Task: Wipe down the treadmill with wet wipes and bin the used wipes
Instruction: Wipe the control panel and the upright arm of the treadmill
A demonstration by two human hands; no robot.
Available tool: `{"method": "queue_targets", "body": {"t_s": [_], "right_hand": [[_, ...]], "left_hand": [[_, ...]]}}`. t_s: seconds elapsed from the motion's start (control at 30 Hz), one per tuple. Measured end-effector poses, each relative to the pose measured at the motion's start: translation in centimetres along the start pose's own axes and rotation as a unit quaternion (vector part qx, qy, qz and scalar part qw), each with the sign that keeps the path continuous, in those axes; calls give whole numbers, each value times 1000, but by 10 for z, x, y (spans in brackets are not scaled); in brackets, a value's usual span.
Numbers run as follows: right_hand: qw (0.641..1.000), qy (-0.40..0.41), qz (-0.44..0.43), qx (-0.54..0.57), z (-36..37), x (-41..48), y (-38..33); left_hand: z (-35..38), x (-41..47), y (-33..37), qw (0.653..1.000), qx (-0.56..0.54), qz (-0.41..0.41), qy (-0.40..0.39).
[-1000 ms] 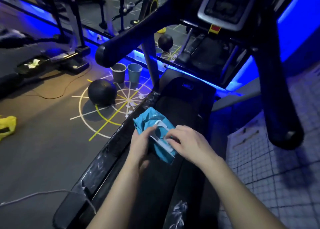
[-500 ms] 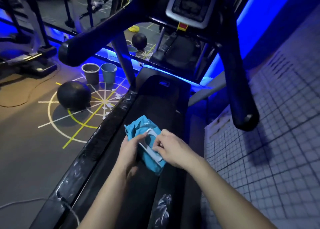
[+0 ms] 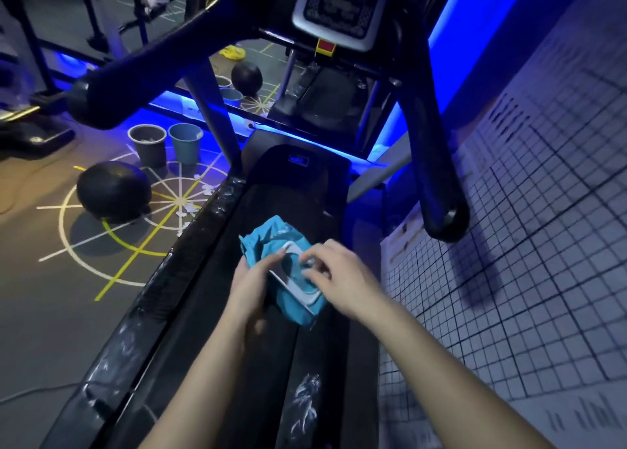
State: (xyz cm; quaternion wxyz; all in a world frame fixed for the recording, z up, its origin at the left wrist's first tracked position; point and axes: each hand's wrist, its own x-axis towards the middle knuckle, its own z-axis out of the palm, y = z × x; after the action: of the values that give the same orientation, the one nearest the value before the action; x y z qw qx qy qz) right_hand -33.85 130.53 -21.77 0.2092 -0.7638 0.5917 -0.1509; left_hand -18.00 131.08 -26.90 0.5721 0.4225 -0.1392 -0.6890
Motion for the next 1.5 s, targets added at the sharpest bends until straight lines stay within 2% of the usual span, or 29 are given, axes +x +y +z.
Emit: {"method": "queue_targets", "body": {"t_s": [0.07, 0.13, 0.2, 0.27, 0.4, 0.5, 0.6, 0.67, 0.83, 1.03, 1.17, 1.27, 1.37, 1.43, 1.5], "right_hand": [[990, 91, -11, 104, -11, -2, 3], [985, 80, -26, 148, -19, -3, 2], [994, 16, -60, 87, -14, -5, -1], [997, -12, -78, 2, -1, -6, -6], [998, -14, -63, -15, 10, -5, -16], [993, -32, -67, -95, 15, -6, -29], [988, -20, -71, -138, 20, -6, -36], [981, -40, -88, -166, 17, -6, -34], [980, -97, -127, -122, -13, -17, -11], [981, -91, -146, -84, -26, -35, 8], [991, -79, -100, -38, -22, -42, 13], [999, -32, 7, 41, -17, -43, 9], [990, 0, 101, 97, -14, -36, 5], [988, 6, 137, 75, -15, -32, -2], [989, 20, 146, -3, -17, -30, -9]], "left_hand": [[5, -4, 0, 1000, -6, -9, -8], [6, -7, 0, 1000, 13, 9, -14], [5, -10, 1, 999, 26, 23, -14], [-2, -12, 5, 999, 33, 28, -7], [-22, -14, 15, 997, 46, 61, 19], [-33, -13, 13, 993, 73, 84, 29], [-33, -11, 12, 994, 79, 76, 18], [-27, -7, 11, 990, 111, 85, 1], [-3, -8, 7, 996, 81, 44, -20], [7, -9, -3, 995, 90, 32, -19], [9, -16, -9, 995, 91, 13, -26], [9, -16, -9, 995, 97, 11, -33], [14, -17, -7, 992, 117, 34, -39], [20, -18, -6, 989, 131, 54, -37], [23, -17, -6, 988, 138, 67, -31]]}}
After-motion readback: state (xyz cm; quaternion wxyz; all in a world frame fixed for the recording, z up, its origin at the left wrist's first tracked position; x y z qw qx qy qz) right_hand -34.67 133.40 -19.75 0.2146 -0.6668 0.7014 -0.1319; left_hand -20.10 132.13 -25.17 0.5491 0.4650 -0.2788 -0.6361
